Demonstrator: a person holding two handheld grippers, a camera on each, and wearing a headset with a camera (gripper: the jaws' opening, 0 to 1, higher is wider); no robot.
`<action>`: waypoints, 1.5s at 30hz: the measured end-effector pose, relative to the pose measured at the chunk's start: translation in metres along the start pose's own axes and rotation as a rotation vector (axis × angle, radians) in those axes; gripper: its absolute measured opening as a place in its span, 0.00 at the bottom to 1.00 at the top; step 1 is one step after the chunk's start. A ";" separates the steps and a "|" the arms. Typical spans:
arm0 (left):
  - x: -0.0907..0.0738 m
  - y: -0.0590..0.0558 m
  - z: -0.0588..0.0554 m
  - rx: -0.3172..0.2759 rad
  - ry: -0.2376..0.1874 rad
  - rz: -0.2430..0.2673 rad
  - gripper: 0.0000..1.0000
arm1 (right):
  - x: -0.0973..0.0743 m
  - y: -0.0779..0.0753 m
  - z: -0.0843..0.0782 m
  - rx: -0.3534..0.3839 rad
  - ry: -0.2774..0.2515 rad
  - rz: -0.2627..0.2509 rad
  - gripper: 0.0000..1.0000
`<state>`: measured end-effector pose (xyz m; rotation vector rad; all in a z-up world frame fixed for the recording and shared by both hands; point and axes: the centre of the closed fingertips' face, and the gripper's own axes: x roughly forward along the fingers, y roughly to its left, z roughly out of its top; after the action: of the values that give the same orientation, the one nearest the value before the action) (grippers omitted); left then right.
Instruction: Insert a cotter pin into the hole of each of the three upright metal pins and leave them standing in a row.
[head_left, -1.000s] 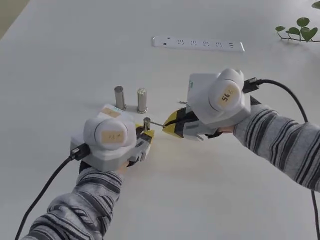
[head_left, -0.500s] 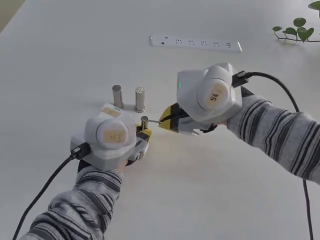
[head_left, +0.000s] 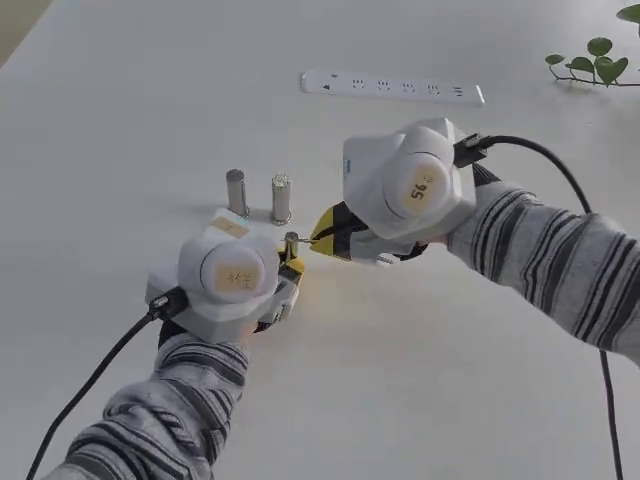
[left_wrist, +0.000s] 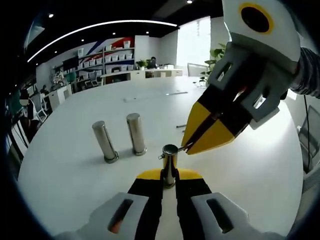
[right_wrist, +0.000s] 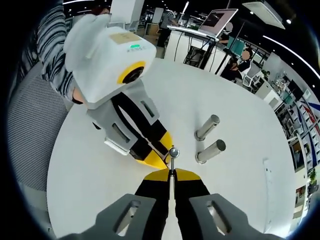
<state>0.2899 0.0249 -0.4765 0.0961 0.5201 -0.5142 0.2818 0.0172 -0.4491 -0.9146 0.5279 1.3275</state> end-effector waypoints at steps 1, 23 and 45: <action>0.000 0.000 0.000 0.001 -0.003 0.001 0.05 | 0.000 0.000 0.001 0.002 -0.002 0.000 0.00; 0.000 0.001 0.000 -0.018 -0.015 0.016 0.05 | -0.006 0.001 0.009 0.079 -0.041 -0.020 0.02; 0.001 0.001 0.000 -0.023 -0.012 0.016 0.05 | -0.005 -0.002 0.008 0.174 -0.072 -0.035 0.00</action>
<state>0.2911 0.0248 -0.4769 0.0753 0.5134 -0.4930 0.2817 0.0211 -0.4399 -0.7275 0.5592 1.2570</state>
